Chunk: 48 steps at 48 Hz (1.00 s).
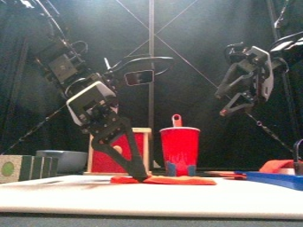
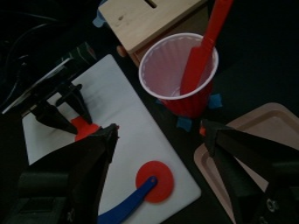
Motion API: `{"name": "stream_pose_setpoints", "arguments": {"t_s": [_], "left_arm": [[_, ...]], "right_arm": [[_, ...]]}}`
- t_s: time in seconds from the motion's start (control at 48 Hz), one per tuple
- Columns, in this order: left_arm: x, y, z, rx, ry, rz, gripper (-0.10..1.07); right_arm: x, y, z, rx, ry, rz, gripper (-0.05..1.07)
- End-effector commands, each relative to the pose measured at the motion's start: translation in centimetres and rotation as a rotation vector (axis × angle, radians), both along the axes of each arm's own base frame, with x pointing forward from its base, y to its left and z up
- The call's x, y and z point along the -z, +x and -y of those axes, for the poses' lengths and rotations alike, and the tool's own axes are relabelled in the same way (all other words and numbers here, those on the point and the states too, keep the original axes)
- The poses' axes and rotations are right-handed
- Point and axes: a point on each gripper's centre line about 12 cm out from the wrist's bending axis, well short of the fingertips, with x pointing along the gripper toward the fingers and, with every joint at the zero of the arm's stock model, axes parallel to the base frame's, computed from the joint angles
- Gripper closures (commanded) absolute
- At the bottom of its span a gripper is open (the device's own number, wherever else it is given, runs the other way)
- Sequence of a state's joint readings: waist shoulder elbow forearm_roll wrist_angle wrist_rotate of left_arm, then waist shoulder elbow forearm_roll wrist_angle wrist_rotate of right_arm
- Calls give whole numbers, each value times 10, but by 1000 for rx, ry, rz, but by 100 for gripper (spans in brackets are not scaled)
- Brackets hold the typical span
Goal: Grab top half of dough
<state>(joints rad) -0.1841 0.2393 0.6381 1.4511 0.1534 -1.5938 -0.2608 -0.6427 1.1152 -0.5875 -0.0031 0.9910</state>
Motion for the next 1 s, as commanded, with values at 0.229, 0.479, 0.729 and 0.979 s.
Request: {"name": "stream_pose_setpoints", "arguments": {"t_s": [0.229, 0.479, 0.729, 0.979], "left_arm": [[-18, 4, -14, -75, 81, 48, 25], [-59, 6, -17, -89, 191, 155, 25], [-90, 3, -19, -99, 313, 215, 25], [-129, -5, -15, -170, 487, 291, 25]], "right_arm": [[-4, 1, 1, 1, -1, 13, -1], [-2, 0, 0, 1, 0, 9, -1], [-2, 0, 0, 1, 0, 7, -1], [-1, 0, 0, 1, 1, 6, -1]]}}
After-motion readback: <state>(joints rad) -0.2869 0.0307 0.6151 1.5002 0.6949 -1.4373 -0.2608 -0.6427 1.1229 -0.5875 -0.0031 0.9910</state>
